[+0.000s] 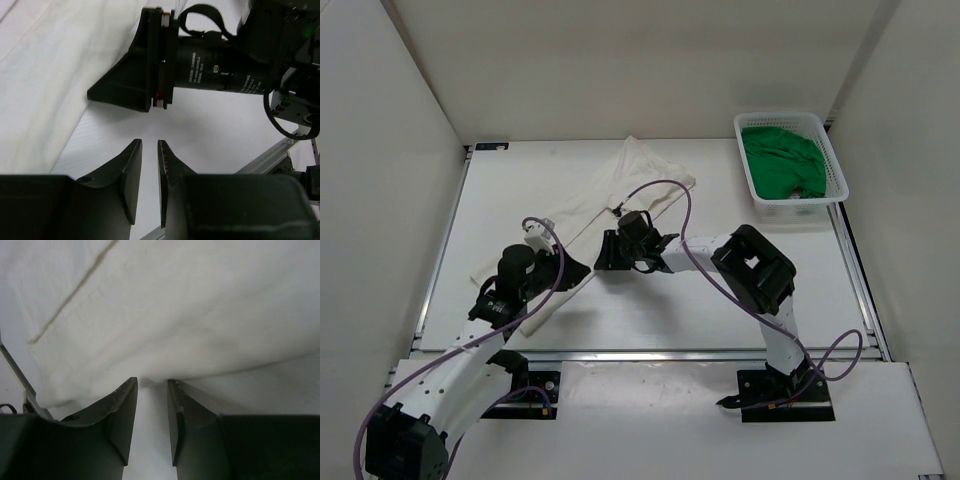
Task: Fold and stack the t-shirts
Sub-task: Rotate the tshirt 90 degrees
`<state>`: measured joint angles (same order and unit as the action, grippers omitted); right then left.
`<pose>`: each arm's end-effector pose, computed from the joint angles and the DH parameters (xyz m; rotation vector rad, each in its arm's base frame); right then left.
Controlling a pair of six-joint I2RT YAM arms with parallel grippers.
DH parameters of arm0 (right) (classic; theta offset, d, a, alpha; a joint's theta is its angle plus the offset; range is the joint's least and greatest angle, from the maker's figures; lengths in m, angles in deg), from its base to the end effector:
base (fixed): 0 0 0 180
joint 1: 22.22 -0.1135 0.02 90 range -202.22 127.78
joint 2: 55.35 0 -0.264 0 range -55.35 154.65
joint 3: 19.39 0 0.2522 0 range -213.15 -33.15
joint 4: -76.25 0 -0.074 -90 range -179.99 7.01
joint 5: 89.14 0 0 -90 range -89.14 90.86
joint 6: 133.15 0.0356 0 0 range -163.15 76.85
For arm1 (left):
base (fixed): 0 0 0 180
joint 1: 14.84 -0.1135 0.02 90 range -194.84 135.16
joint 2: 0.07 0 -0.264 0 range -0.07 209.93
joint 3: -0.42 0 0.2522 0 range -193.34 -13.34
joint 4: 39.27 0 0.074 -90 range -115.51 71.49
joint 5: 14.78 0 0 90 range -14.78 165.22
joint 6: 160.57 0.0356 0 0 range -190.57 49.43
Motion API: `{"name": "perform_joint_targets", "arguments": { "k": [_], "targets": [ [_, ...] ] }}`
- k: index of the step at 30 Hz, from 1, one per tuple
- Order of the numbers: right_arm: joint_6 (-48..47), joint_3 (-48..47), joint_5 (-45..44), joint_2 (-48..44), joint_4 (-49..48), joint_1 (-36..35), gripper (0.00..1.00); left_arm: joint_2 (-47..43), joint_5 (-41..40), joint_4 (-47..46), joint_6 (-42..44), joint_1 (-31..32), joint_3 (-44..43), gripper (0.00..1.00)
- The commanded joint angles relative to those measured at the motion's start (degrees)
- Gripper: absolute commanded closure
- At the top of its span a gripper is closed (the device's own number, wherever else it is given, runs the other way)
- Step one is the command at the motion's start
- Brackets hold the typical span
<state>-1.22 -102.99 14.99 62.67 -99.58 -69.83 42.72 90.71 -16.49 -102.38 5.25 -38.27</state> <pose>0.2881 0.3285 0.1363 -0.2688 2.4530 1.0518 0.1605 -0.0688 0.2258 -0.0403 2.1271 -0.8291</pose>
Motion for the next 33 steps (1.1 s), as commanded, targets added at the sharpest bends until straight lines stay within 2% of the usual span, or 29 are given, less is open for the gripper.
{"name": "perform_joint_targets", "arguments": {
  "k": [1, 3, 6, 9, 11, 13, 15, 18, 21, 26, 29, 33],
  "targets": [
    [1.8, -2.6, -4.8, 4.6, 2.8, -0.5, 0.71, 1.1, -0.3, 0.0, -0.4, -0.7, 0.6, 0.7],
    [2.3, -3.6, -3.7, 5.8, 3.3, -0.1, 0.88, 1.7, -0.2, 0.1, -0.6, -1.3, 0.5, 0.69],
    [2.7, 0.1, -3.6, 3.0, 1.1, 1.1, 1.0, 2.4, -0.3, -0.4, -0.7, -1.3, 0.4, 0.68],
    [1.5, 7.4, -0.5, -3.2, -0.4, 5.7, 1.0, 4.0, -0.7, -1.1, -0.4, -0.3, 0.2, 0.67],
    [-1.3, 15.2, 1.6, -8.4, -1.7, 12.0, 0.99, 5.4, -1.9, -1.5, -0.7, 1.1, 0.3, 0.66],
    [-4.8, 18.2, 7.9, -11.8, 1.3, 17.6, 1.0, 7.1, -2.7, -2.9, -1.4, 4.2, 0.9, 0.66],
    [-9.7, 20.8, 9.2, -16.0, 4.7, 23.1, 1.0, 9.3, -4.4, -4.5, -2.2, 6.8, 1.1, 0.65],
    [-12.8, 21.5, 12.6, -19.7, 9.1, 31.0, 0.8, 14.6, -6.2, -5.7, -2.6, 12.3, 0.8, 0.63],
    [-14.6, 24.1, 10.2, -26.1, 11.8, 32.1, 0.65, 16.9, -8.9, -3.7, -1.4, 14.1, -1.0, 0.58],
    [-12.2, 35.8, 6.8, -43.3, 12.6, 32.0, 0.64, 17.0, -9.8, -0.8, 0.1, 14.5, 1.2, 0.47],
    [-11.2, 43.0, 4.2, -50.1, 15.7, 30.1, 0.65, 18.2, -10.0, -0.5, -0.4, 18.6, 2.7, 0.4],
    [-6.9, 50.3, -1.4, -61.3, 20.8, 22.0, 0.62, 19.4, -6.9, -3.6, -3.1, 21.6, 6.6, 0.35]
  ]
}}
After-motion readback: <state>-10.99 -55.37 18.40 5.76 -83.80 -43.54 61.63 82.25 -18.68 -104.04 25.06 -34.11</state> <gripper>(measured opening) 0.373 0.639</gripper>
